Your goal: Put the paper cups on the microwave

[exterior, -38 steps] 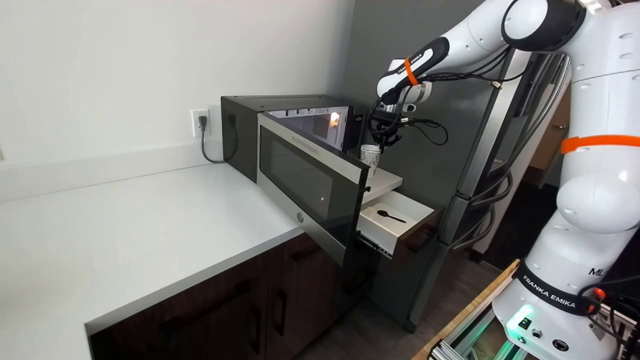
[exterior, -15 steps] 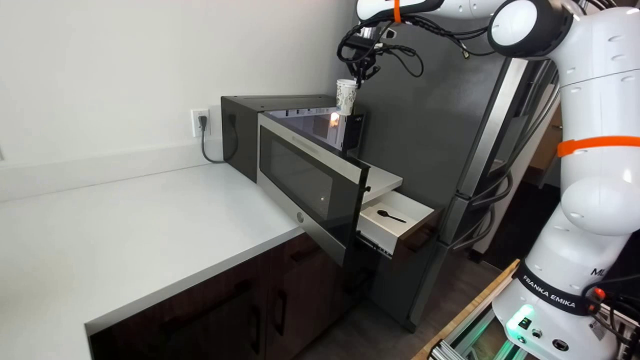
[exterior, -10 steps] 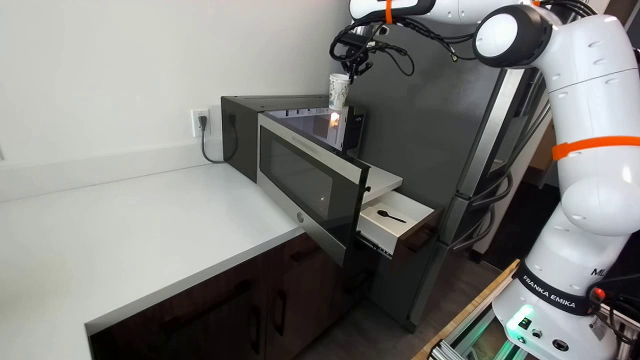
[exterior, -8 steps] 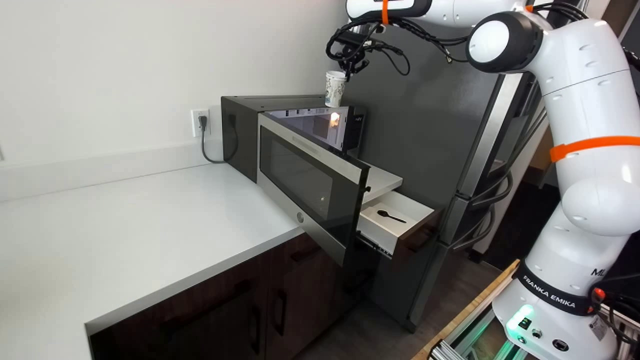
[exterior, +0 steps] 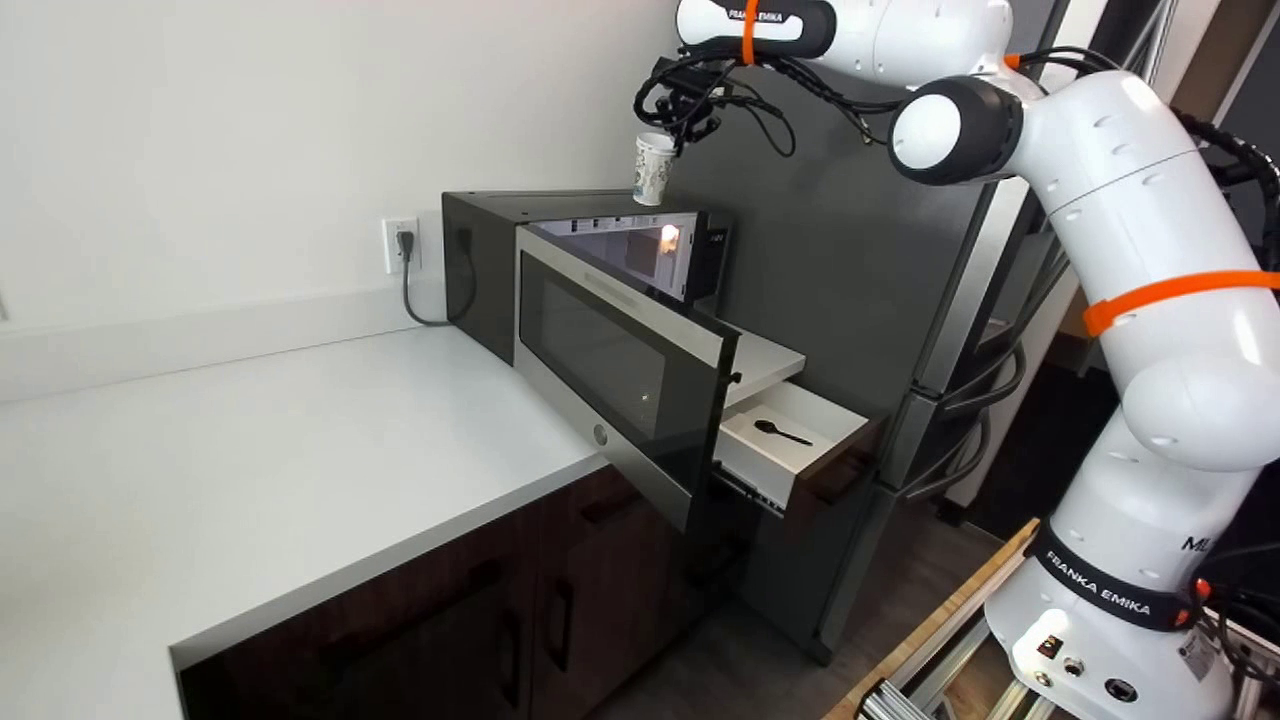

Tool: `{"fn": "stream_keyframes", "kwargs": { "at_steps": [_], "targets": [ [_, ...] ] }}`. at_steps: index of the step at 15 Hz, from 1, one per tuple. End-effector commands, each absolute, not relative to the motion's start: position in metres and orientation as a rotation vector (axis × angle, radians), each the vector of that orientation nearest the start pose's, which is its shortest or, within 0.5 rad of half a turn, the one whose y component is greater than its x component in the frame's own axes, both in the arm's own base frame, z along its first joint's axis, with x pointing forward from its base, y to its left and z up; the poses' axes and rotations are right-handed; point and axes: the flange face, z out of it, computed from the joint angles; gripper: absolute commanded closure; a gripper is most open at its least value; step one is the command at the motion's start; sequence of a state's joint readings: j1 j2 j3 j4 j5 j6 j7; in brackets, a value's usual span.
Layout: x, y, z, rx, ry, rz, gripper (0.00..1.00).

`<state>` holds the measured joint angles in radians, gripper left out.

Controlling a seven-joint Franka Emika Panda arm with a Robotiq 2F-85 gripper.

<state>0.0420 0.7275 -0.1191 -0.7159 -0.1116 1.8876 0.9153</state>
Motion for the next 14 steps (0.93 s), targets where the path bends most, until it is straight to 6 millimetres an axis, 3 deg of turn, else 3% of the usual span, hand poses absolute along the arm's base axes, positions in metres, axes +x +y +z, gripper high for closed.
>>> {"fn": "stream_keyframes", "kwargs": {
  "at_steps": [1, 14],
  "targets": [
    [0.782, -0.025, 0.578, -2.661, 1.347, -0.794, 0.99],
    [0.799, -0.029, 0.559, -2.582, 1.332, -0.872, 0.99]
  ]
}}
